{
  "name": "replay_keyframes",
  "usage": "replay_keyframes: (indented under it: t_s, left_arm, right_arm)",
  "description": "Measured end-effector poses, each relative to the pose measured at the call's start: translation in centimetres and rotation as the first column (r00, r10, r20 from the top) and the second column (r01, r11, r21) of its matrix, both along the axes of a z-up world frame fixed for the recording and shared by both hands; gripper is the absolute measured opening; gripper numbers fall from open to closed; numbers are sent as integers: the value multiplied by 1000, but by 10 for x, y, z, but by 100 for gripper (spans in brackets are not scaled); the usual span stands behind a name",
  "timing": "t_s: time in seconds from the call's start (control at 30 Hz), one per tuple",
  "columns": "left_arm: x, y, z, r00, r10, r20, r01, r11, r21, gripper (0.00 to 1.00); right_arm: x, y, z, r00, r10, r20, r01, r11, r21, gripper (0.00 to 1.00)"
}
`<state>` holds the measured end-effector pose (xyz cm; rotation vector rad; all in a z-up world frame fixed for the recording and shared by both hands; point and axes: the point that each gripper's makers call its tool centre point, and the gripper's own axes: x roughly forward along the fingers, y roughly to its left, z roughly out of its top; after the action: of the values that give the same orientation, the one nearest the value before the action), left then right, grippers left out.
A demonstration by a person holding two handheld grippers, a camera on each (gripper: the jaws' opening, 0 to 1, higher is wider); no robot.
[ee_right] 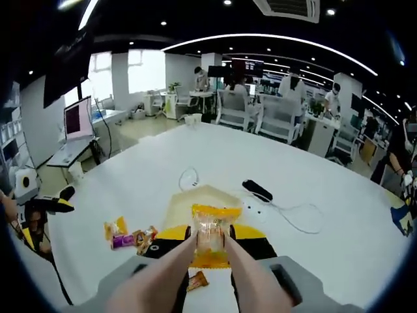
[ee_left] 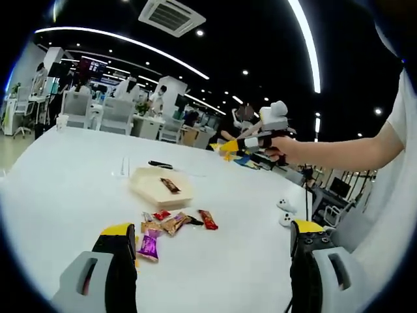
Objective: Place the target food into the container with the food tongs after gripping and lifting it, then release it inside without dropping or visibly crushing the food.
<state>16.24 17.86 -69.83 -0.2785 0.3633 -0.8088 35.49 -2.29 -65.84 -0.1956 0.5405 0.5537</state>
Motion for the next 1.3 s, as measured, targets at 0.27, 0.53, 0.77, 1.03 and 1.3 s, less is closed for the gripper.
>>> replay_keyframes:
  t_s: [0.27,0.53,0.77,1.03,1.3]
  left_arm:
    - [3,-2,8,1000,-7,12,7,1000,13,99]
    - [1,5,9,1000,20,16,-20,1000,13,99]
    - [1,3,5,1000,-8,11,7,1000,27,99]
    - [-1,0,2,1000,4,14,-4,999,33,99]
    - [-5,-5,0,1000,6,4,-6,1000,23,99]
  right_arm:
    - [13,-3,1,999,32,24,-31,997,-70,23]
    - [30,1,10,999,34,31,-32,998,-55,23]
    - [40,10,14,997,73,34,-69,991,-111,23]
    - [58,14,30,995,87,49,-81,990,-115,23]
    - [70,24,32,992,114,46,-107,986,-128,23]
